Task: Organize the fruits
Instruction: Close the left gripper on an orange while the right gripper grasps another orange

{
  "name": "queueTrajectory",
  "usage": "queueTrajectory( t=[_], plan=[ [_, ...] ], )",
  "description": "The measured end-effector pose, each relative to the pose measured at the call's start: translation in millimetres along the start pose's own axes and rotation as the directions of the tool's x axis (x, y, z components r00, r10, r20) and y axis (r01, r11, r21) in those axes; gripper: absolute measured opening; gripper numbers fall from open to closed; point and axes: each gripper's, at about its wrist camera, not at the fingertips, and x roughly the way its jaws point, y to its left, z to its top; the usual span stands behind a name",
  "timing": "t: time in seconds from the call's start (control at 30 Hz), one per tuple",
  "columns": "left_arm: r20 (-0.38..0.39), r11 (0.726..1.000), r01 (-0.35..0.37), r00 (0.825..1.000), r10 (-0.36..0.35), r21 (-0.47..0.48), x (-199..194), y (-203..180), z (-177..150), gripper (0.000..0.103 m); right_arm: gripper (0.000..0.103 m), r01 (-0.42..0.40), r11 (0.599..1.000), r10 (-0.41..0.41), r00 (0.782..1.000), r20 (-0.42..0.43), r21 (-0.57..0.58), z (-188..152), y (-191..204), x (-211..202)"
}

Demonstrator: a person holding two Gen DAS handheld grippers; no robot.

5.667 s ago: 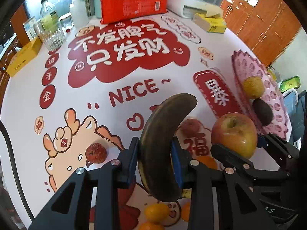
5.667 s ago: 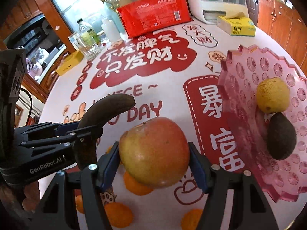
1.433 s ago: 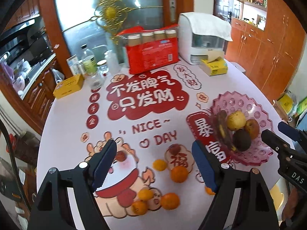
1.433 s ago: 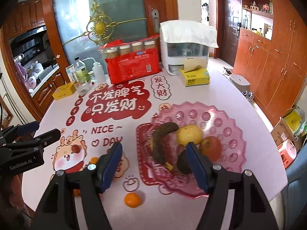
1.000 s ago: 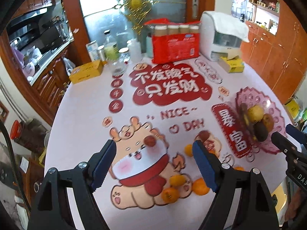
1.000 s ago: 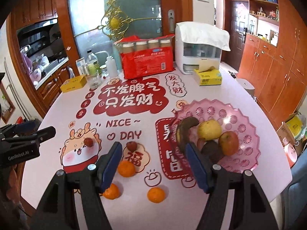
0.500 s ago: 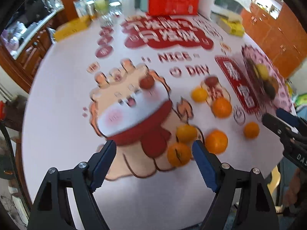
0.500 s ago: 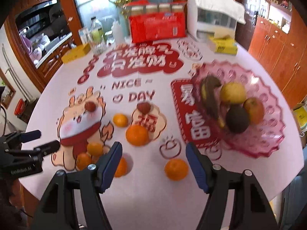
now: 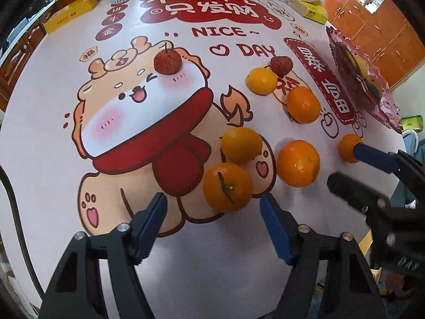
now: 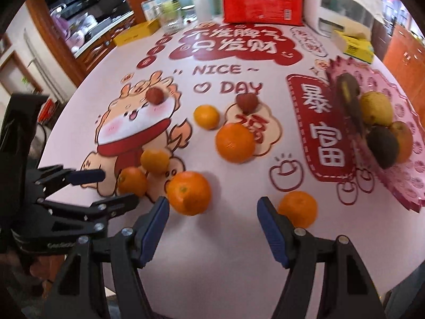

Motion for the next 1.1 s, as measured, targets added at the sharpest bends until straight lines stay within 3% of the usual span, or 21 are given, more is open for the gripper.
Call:
queueTrajectory(
  t=[0.33,0.5,0.73,0.9,1.0,1.1],
  plan=[
    [0.002,0.998,0.054,0.999,-0.054,0.016,13.5,-7.6,7.7,0.039,0.069,-0.029,0.999,0.027,0.998,-0.051,-0.041,-4.0,6.1,21.1],
    [0.013,0.998,0.049,0.999,-0.049,0.031,12.8,-9.2,8.0,0.038,0.068,-0.042,0.998,0.039,0.997,-0.066,-0.042,-1.9,7.1,29.2],
    [0.020,1.000,0.030,0.999,-0.030,0.004,7.0,3.4,5.2,0.037,0.057,-0.051,0.997,0.045,0.995,-0.088,-0.060,3.4,13.4,41.1],
    [0.026,1.000,0.019,0.999,-0.019,-0.018,2.6,11.8,3.5,0.037,0.056,-0.055,0.997,0.050,0.995,-0.089,-0.062,6.9,16.6,46.3],
    [0.025,1.000,0.012,1.000,-0.011,-0.026,0.5,14.1,2.2,0.037,0.046,-0.060,0.996,0.055,0.994,-0.089,-0.061,9.0,17.9,49.7],
    [0.028,1.000,0.009,1.000,-0.008,-0.025,-2.3,14.8,2.0,0.037,0.045,-0.052,0.996,0.045,0.995,-0.084,-0.074,9.2,20.6,48.4]
  ],
)
